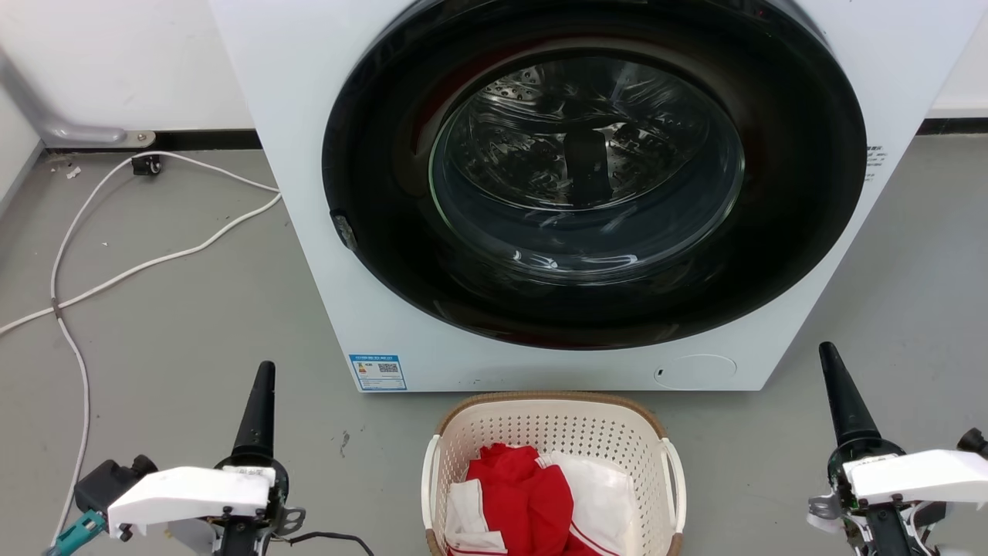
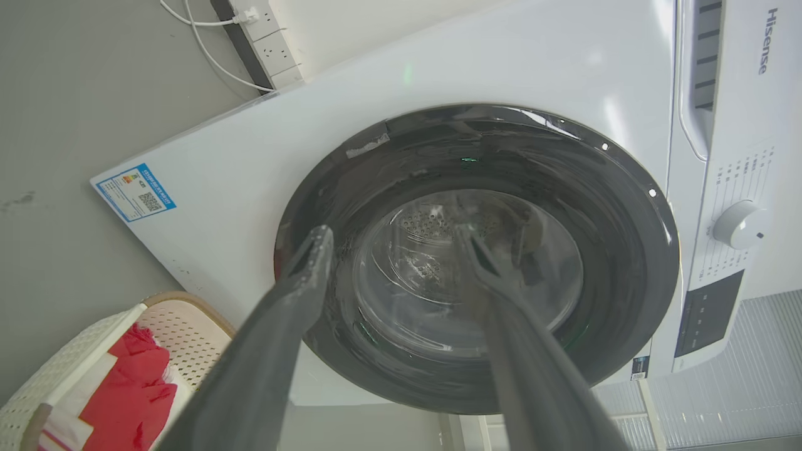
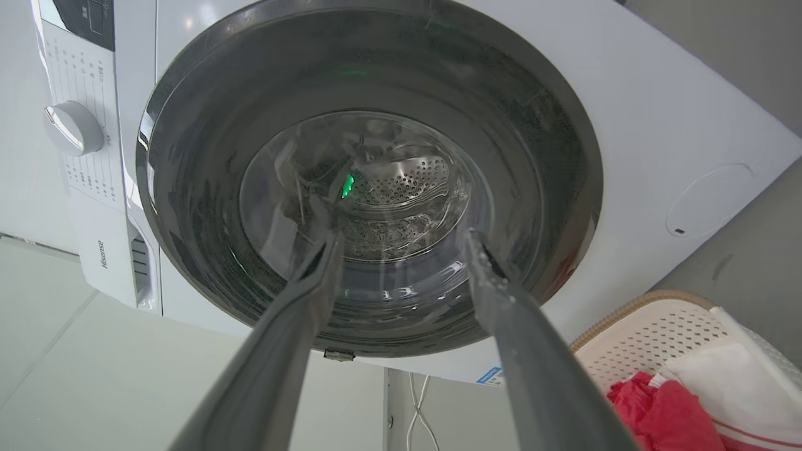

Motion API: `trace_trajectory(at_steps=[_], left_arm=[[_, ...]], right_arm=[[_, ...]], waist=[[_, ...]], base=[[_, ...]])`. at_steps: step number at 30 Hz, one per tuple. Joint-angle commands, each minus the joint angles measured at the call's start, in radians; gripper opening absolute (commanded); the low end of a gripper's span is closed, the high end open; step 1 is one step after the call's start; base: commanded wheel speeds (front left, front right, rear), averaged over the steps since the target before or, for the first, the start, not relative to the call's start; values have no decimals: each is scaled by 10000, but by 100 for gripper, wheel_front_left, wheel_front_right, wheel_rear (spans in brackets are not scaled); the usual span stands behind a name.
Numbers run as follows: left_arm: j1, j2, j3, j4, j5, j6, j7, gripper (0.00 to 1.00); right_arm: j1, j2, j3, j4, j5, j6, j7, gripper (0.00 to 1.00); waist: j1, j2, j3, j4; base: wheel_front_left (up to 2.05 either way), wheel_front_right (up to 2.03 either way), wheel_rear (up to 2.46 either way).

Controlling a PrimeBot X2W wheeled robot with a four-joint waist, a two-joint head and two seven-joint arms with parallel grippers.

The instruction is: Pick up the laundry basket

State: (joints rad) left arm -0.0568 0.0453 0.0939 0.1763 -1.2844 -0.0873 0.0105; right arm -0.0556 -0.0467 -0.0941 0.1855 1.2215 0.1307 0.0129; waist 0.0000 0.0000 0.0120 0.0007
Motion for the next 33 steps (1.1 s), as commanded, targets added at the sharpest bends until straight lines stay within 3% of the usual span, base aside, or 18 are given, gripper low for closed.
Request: trace_trajectory(at_steps=[1, 17, 33], left_arm=[[-101, 37, -81, -304, 454, 82, -113, 100], [119, 44, -581, -832, 3420, 715, -717, 100], [269, 49, -916, -1215, 5679, 923, -1231, 100]], right_arm=[[-100, -34, 52, -315, -525, 2, -121, 100], [150, -39, 389, -947, -4063, 1, -727, 100], [338, -43, 560, -1213, -6586, 1, -1243, 100]], waist=[[0, 0, 4, 1], [0, 0, 28, 13], [0, 0, 65, 46]], base=[[0, 0, 0], [0, 0, 0], [0, 0, 0]])
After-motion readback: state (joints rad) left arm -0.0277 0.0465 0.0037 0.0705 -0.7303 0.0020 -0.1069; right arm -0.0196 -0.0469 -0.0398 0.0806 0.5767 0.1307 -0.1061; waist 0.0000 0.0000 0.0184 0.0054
